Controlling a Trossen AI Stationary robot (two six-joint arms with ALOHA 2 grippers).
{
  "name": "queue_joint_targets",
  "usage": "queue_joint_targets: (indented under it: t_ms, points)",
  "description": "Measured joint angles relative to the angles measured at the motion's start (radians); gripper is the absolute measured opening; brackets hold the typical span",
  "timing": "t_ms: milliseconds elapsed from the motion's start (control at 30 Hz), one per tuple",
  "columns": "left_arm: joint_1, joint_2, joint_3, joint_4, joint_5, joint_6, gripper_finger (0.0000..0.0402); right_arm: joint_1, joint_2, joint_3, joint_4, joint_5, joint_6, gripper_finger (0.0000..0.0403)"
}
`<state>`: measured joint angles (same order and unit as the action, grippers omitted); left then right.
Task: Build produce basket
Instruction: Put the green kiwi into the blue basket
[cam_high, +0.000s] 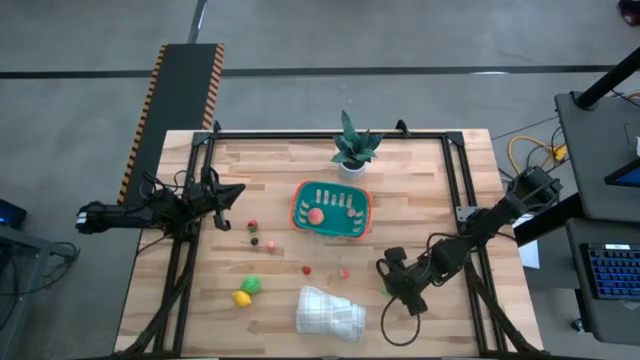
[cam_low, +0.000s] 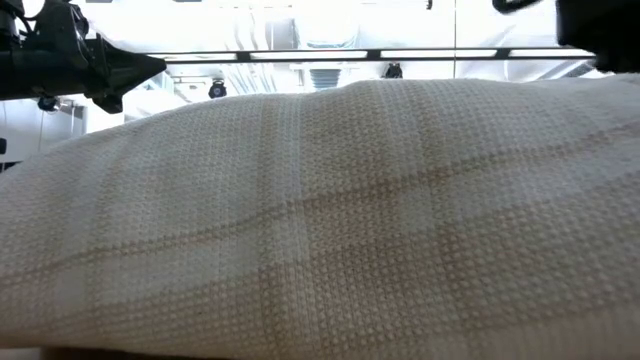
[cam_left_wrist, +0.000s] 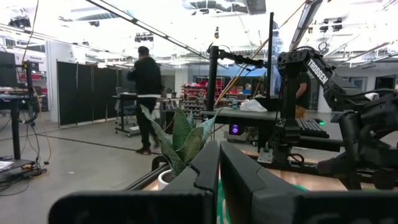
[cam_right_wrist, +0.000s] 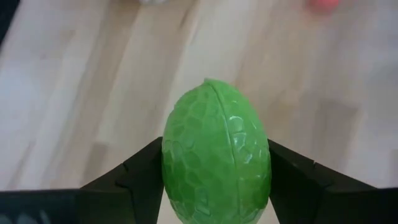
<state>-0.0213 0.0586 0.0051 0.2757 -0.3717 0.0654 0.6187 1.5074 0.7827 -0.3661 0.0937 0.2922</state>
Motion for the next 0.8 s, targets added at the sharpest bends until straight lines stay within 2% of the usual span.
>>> queue_joint_targets:
  t_ms: [133, 333, 567, 800]
  points:
    - [0.000, 0.000, 0.000, 0.000, 0.000, -0.003, 0.0000, -0.024, 0.000, 0.039, -0.011, 0.090, -0.060, 0.0224]
    - [0.000, 0.000, 0.000, 0.000, 0.000, -0.006, 0.0000, -0.109, -0.001, 0.179, -0.094, 0.102, -0.137, 0.0224]
    - [0.000, 0.000, 0.000, 0.001, 0.000, -0.006, 0.0000, -0.229, -0.001, 0.312, -0.087, 0.220, -0.212, 0.0224]
    - [0.000, -0.001, 0.000, 0.004, 0.000, -0.006, 0.0000, -0.347, -0.001, 0.400, -0.086, 0.223, -0.243, 0.0224]
